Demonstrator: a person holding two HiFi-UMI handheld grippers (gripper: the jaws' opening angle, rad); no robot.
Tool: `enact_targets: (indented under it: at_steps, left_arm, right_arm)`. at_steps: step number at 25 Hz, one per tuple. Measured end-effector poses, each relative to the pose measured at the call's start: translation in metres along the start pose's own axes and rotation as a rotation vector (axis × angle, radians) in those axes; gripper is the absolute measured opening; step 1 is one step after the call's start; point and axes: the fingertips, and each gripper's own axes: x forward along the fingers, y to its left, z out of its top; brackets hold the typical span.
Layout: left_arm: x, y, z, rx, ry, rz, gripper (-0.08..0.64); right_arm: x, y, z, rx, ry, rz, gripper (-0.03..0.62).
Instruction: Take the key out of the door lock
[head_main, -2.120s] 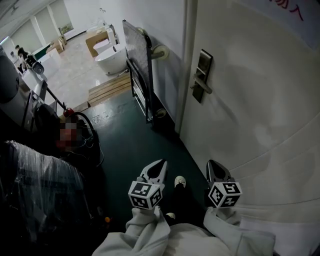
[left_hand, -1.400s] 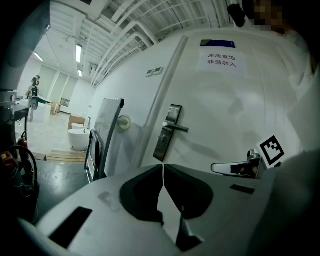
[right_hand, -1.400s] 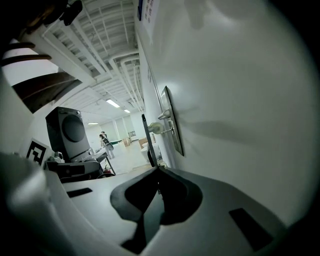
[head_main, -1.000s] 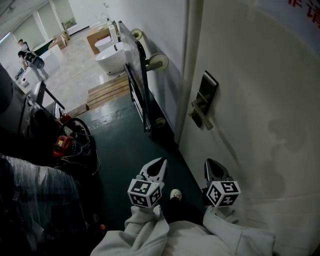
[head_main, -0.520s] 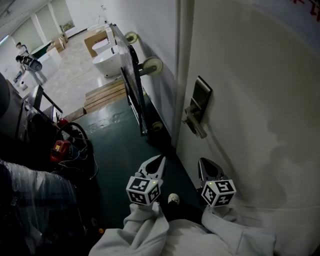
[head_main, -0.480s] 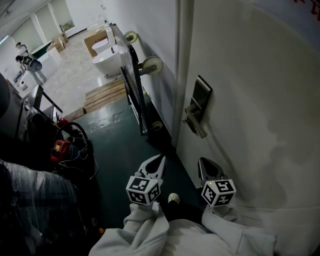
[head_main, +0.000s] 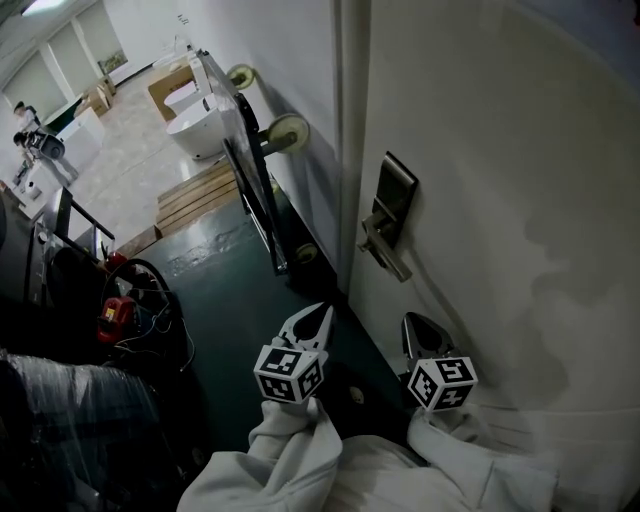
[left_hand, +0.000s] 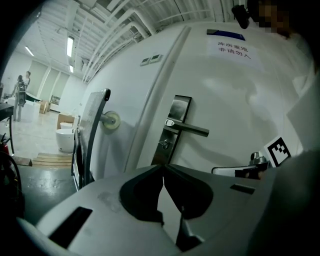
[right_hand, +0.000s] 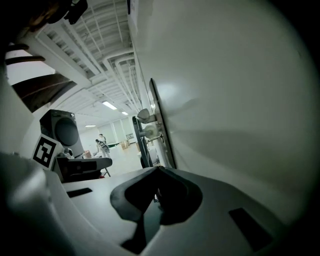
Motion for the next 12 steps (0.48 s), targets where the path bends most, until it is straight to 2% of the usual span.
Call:
enact_targets:
  at_steps: [12]
  left_arm:
    - [0.046, 0.003, 0.022, 0.037, 0.072, -0.177, 0.02]
  right_arm:
    - [0.011, -0.002, 0.014, 0.049, -0.029, -0.132, 0.051]
